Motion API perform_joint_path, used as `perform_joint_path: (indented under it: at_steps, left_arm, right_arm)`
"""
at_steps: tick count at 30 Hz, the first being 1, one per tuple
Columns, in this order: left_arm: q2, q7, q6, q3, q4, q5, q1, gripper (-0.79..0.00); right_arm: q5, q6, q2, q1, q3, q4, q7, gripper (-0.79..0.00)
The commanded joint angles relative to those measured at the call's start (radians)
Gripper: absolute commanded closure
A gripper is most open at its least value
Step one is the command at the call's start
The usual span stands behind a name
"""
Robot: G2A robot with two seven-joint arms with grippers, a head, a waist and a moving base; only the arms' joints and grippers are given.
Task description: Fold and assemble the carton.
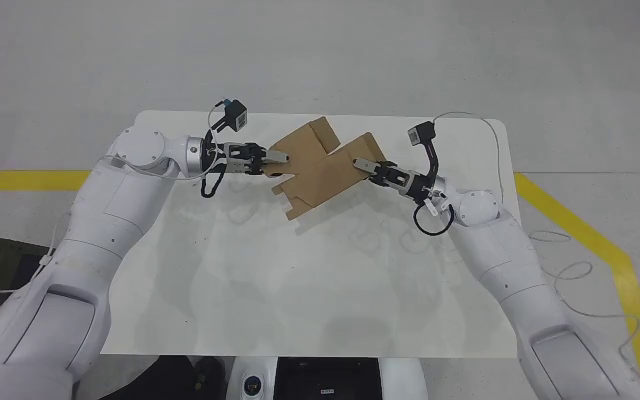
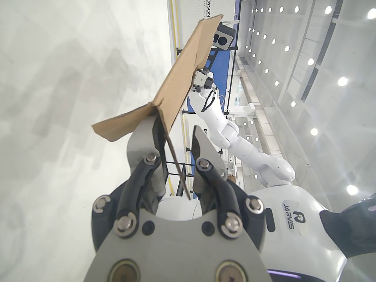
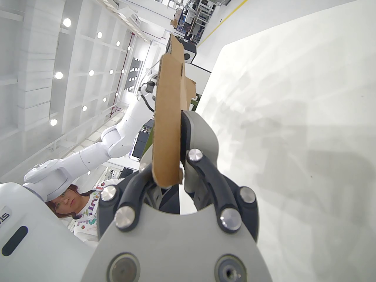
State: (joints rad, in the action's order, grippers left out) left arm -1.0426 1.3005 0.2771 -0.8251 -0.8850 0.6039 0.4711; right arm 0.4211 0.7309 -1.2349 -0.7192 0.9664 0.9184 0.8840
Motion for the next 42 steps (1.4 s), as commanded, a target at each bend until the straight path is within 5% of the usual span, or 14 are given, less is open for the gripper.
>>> perform_joint_path:
  at_steps: [1, 8, 10, 11, 23, 30, 35, 36, 39, 42]
  left_arm:
    - [-0.002, -0.001, -0.003, -0.002, 0.002, -0.006, 0.000, 0.000]
    - [-0.007, 0.001, -0.012, -0.012, 0.007, -0.014, 0.001, 0.000]
    - [-0.008, 0.007, -0.015, -0.018, 0.006, -0.010, 0.000, 0.000]
    - [-0.008, 0.008, -0.016, -0.021, 0.006, -0.008, 0.000, 0.000]
    - [0.001, 0.094, 0.079, -0.066, -0.030, -0.051, -0.019, 0.000]
    - [0.012, 0.132, 0.111, -0.065, -0.109, -0.112, -0.007, 0.000]
    - [0.033, 0.125, 0.118, -0.069, -0.212, -0.141, 0.028, 0.000]
    - [0.038, 0.123, 0.120, -0.069, -0.229, -0.142, 0.035, 0.000]
    - [0.051, 0.119, 0.124, -0.071, -0.272, -0.144, 0.053, 0.000]
    - [0.063, 0.118, 0.124, -0.072, -0.304, -0.133, 0.065, 0.000]
  right_arm:
    - [-0.002, -0.001, -0.001, 0.000, 0.001, 0.002, 0.002, 0.000]
    - [-0.008, -0.003, -0.002, -0.002, 0.008, 0.003, 0.003, -0.003]
    - [-0.010, -0.003, -0.002, -0.003, 0.011, 0.003, 0.003, -0.249]
    - [-0.012, -0.006, -0.002, -0.004, 0.013, 0.003, 0.002, -0.785]
    - [-0.208, -0.002, 0.058, -0.003, 0.156, 0.043, -0.008, -0.785]
    - [-0.063, 0.017, 0.066, -0.013, 0.151, 0.163, 0.173, -0.785]
    - [0.065, -0.064, 0.059, 0.020, 0.055, 0.232, 0.270, -0.785]
    - [0.081, -0.075, 0.060, 0.027, 0.040, 0.240, 0.281, -0.736]
    - [0.114, -0.095, 0.064, 0.045, 0.006, 0.242, 0.301, -0.428]
    - [0.128, -0.101, 0.069, 0.061, -0.019, 0.228, 0.306, -0.382]
